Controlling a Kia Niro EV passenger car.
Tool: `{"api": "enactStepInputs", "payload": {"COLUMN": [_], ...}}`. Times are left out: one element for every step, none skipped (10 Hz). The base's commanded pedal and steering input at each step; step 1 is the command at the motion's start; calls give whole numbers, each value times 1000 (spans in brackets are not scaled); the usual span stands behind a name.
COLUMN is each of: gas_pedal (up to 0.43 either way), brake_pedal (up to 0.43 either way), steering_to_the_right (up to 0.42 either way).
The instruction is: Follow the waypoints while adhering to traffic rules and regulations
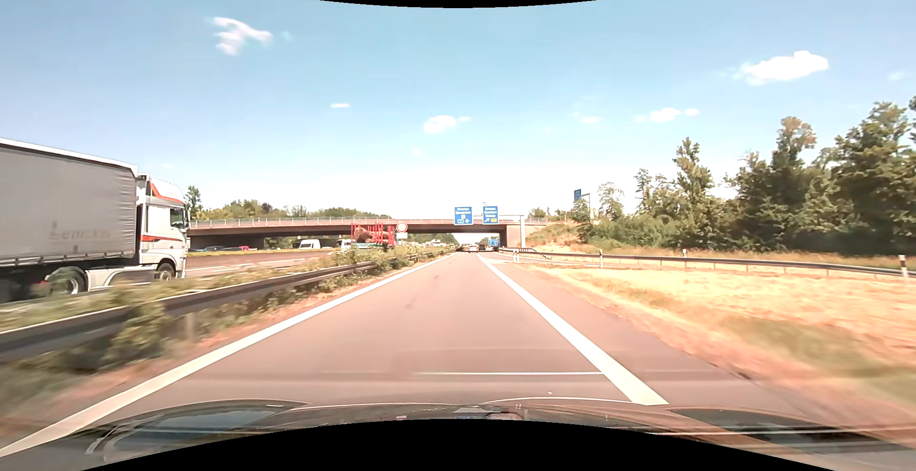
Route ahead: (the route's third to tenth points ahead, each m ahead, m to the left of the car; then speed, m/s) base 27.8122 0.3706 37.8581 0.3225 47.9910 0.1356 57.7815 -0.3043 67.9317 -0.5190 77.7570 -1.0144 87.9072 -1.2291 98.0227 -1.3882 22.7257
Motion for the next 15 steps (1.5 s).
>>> {"api": "enactStepInputs", "payload": {"gas_pedal": [197,197,197,197,197,197,197,197,197,197,189,189,177,157,157], "brake_pedal": [0,0,0,0,0,0,0,0,0,0,0,0,0,0,0], "steering_to_the_right": [-1,-1,-1,-1,-1,-1,-1,-1,-1,-1,-1,-1,-1,-1,0]}}
